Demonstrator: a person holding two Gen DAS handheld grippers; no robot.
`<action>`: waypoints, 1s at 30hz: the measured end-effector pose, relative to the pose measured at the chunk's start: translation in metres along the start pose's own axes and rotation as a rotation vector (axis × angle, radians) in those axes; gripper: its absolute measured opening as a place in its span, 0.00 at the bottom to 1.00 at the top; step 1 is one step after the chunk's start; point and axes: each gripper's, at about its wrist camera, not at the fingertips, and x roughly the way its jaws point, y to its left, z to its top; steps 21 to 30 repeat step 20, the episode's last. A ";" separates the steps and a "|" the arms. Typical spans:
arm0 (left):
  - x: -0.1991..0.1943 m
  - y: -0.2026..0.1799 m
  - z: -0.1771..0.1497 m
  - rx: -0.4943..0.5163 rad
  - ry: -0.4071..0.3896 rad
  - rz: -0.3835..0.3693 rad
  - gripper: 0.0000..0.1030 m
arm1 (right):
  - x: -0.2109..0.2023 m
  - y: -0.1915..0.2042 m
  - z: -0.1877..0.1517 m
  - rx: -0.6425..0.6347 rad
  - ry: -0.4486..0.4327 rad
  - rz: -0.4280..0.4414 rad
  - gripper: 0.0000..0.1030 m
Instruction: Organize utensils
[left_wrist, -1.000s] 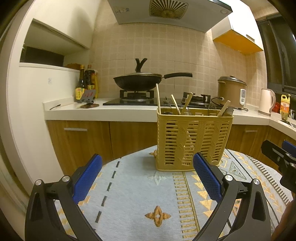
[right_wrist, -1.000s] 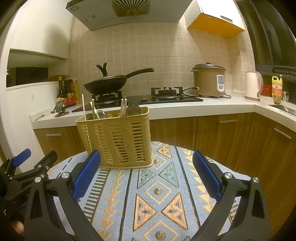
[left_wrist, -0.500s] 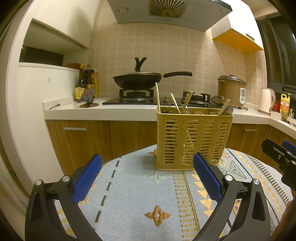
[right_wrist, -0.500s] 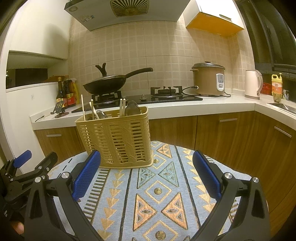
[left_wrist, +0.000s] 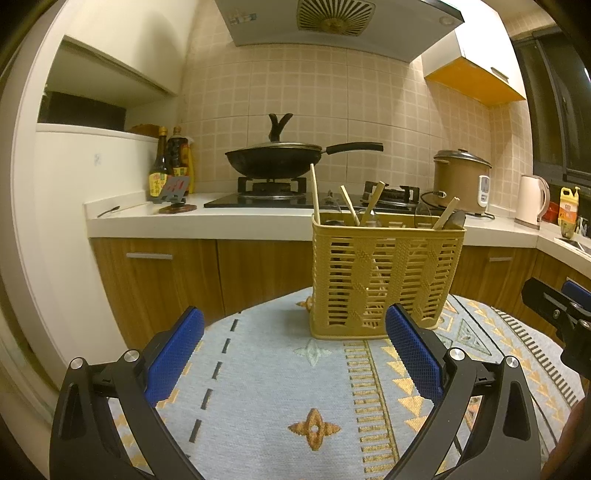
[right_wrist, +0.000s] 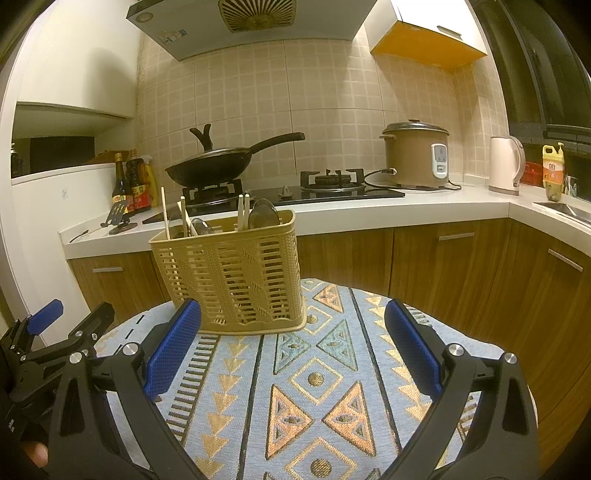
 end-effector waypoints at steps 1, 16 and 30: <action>0.000 0.000 0.000 0.000 0.000 0.000 0.92 | 0.000 0.000 0.000 0.000 0.000 -0.001 0.92; 0.003 0.007 0.002 -0.026 0.026 -0.010 0.93 | 0.000 0.002 -0.001 -0.001 0.004 0.002 0.92; 0.003 0.008 0.001 -0.030 0.023 -0.008 0.93 | 0.000 0.004 -0.002 -0.004 0.004 0.002 0.92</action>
